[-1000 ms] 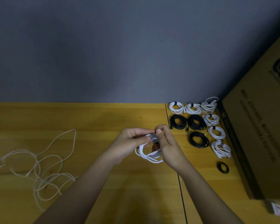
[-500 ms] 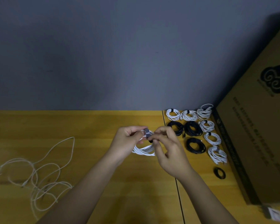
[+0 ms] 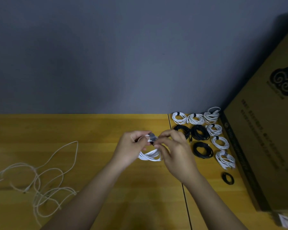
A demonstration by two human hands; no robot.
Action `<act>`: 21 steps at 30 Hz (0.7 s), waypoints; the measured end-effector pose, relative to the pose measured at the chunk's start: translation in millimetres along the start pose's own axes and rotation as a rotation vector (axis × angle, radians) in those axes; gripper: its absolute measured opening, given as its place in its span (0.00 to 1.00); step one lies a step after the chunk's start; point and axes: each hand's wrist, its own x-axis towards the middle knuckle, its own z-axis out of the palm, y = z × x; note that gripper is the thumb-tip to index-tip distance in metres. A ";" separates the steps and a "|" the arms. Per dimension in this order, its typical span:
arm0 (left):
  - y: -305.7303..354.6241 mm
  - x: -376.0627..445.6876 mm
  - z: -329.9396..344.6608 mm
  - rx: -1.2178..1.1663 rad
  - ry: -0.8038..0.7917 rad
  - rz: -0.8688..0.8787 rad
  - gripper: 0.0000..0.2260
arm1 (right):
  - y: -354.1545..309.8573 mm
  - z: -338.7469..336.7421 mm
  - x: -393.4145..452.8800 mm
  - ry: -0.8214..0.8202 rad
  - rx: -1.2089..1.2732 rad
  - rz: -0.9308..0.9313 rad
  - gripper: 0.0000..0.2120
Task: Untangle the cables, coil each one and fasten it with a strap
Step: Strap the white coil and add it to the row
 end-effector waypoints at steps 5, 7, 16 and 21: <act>6.8 -0.1 2.3 -0.015 -0.011 0.050 0.13 | -2.9 4.3 -4.5 0.060 -0.004 -0.172 0.04; 8.7 -0.5 3.3 -0.010 -0.019 0.059 0.13 | -1.0 2.3 -5.2 0.057 -0.011 -0.211 0.04; 21.0 -2.3 3.6 -0.051 -0.062 0.043 0.11 | 1.8 -3.6 1.0 0.073 -0.014 -0.340 0.08; 25.3 -5.0 -2.7 -0.148 -0.155 -0.025 0.11 | 5.4 -10.9 7.5 0.061 -0.044 -0.360 0.12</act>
